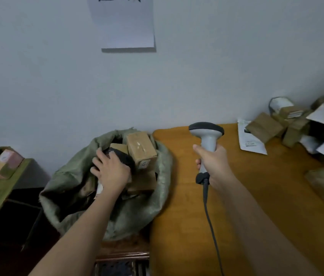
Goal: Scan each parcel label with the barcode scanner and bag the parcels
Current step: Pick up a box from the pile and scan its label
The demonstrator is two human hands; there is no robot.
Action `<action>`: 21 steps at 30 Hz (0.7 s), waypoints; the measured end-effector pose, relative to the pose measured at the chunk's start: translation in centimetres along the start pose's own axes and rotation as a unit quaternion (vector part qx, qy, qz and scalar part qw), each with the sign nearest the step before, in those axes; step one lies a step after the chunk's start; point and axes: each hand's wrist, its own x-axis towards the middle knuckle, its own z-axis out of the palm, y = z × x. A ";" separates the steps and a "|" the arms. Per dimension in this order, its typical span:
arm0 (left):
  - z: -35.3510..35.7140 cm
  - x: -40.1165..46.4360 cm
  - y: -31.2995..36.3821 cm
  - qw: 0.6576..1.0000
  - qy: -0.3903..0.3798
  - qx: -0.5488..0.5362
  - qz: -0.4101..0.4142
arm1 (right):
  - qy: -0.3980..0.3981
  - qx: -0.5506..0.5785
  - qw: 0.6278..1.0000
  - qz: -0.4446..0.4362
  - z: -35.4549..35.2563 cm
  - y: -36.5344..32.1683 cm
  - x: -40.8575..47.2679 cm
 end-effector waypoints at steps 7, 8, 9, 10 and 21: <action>3.5 -6.1 16.4 0.991 -0.013 -0.011 0.130 | 0.057 -0.006 0.998 -0.026 -15.5 -1.9 4.2; 4.3 -7.2 18.6 0.991 -0.020 -0.011 0.136 | 0.063 -0.006 0.998 -0.026 -18.0 -2.1 4.9; 5.2 -8.5 20.9 0.990 -0.030 -0.009 0.138 | 0.070 -0.004 0.997 -0.022 -20.5 -2.3 5.7; 6.0 -9.7 23.1 0.989 -0.040 -0.008 0.143 | 0.078 0.000 0.997 -0.017 -23.1 -2.6 6.3; 12.5 -17.1 43.2 0.964 -0.113 0.015 0.242 | 0.143 0.038 0.989 -0.020 -39.4 -6.6 13.5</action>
